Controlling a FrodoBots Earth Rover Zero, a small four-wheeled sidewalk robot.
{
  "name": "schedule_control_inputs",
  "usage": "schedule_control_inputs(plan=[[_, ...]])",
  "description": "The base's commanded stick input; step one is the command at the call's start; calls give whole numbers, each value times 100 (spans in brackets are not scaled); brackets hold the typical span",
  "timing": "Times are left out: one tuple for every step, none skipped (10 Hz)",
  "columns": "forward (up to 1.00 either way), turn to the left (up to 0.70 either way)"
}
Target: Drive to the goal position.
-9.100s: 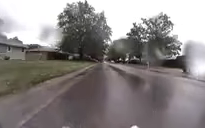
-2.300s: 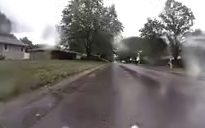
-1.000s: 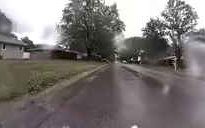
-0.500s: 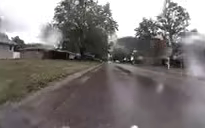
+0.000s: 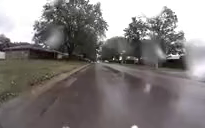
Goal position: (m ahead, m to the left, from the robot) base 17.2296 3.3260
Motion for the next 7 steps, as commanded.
schedule_control_inputs(plan=[[50, -1], [50, -1], [50, -1], [50, -1], [50, -1], [50, -1], [50, 26]])
